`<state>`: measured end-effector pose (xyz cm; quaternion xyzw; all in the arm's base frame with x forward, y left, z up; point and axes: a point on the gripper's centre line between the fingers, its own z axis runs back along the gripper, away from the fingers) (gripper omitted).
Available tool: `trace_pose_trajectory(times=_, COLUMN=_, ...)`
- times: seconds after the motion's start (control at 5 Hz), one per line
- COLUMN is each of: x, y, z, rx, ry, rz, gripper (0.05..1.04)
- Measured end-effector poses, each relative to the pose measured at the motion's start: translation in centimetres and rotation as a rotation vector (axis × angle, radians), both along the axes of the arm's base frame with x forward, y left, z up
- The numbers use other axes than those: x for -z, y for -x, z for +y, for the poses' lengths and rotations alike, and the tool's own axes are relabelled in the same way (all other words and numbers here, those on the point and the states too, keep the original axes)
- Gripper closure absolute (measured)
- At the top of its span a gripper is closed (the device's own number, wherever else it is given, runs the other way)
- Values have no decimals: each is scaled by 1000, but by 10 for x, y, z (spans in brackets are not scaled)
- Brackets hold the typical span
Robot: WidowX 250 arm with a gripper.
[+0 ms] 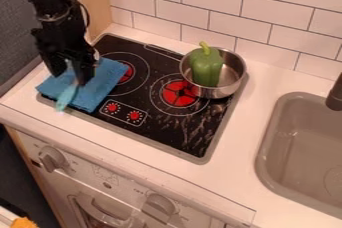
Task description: Put the spoon in the blue cloth
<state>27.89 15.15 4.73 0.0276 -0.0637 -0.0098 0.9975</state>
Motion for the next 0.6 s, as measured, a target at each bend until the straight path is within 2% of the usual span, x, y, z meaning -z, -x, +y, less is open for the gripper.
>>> trace_pose_trajectory(times=0.2, x=-28, y=-6, z=-16, rx=37, ry=30, rz=-72, gripper=76)
trace_pose_trajectory(times=0.4, x=-27, y=-4, z=-35, rx=68, ry=68, rz=-62, gripper=83)
trace_pose_trajectory(times=0.6, x=-26, y=-3, z=-44, rx=77, ry=71, rz=-35, gripper=83)
